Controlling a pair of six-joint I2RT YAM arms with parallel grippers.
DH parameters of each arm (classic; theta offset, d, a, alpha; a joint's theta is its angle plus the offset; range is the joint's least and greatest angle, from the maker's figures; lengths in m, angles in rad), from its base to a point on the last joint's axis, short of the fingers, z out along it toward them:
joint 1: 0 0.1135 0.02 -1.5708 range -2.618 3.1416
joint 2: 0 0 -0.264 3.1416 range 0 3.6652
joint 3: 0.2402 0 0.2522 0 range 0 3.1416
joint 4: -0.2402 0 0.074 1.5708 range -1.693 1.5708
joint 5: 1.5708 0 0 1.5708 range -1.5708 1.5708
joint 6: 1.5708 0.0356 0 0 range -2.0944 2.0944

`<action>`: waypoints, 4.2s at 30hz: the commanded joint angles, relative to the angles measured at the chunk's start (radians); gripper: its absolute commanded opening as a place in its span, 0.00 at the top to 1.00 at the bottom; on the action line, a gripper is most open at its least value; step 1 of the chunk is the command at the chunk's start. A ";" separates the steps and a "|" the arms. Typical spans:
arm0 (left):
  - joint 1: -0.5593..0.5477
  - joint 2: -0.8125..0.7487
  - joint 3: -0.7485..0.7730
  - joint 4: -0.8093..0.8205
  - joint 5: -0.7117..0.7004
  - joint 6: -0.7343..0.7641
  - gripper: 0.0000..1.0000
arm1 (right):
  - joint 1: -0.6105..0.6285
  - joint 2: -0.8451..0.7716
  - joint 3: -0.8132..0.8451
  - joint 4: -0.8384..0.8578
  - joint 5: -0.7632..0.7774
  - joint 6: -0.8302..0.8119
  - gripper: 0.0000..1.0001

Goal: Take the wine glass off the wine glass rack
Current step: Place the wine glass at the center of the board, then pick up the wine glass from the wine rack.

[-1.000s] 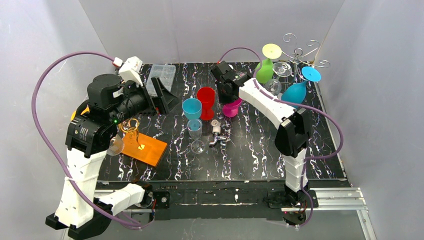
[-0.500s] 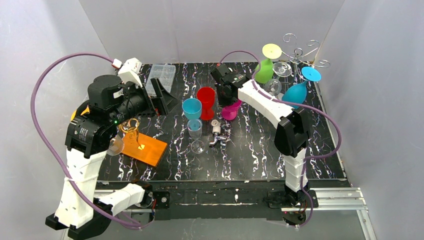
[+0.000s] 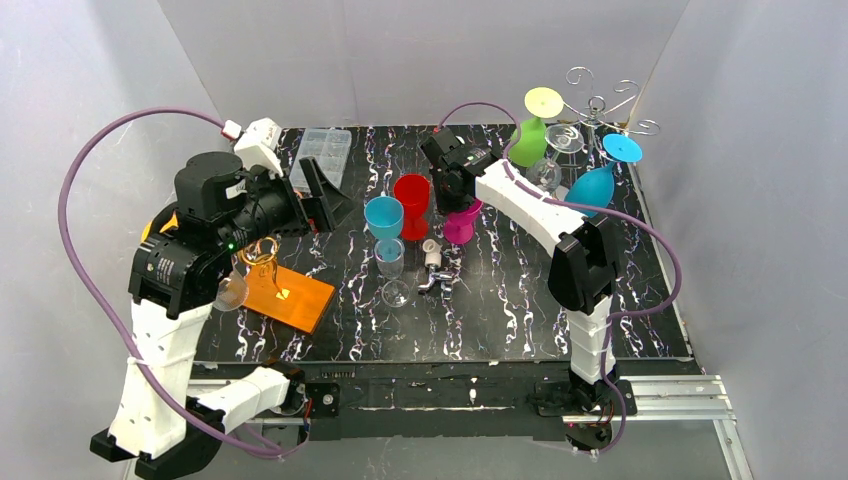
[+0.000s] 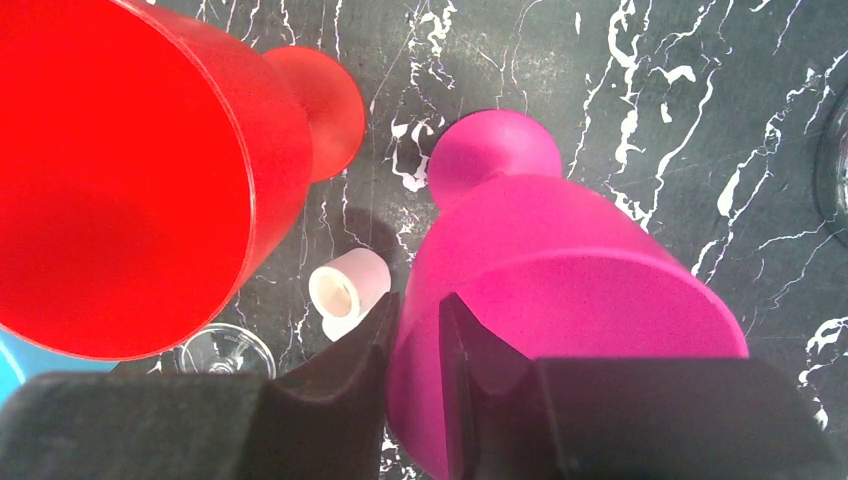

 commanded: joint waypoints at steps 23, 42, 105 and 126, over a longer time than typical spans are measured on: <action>-0.004 -0.046 0.073 -0.101 -0.168 0.016 0.02 | 0.009 -0.126 0.081 -0.078 0.082 -0.015 0.41; -0.004 -0.122 0.257 -0.467 -0.739 -0.088 0.02 | 0.009 -0.392 -0.023 -0.006 -0.022 -0.076 0.02; -0.004 -0.145 -0.093 -0.639 -1.102 -0.159 0.34 | 0.009 -0.485 -0.129 0.066 -0.099 -0.135 0.02; -0.004 -0.112 0.050 -0.676 -1.082 -0.118 0.65 | 0.009 -0.478 -0.133 0.067 -0.099 -0.132 0.02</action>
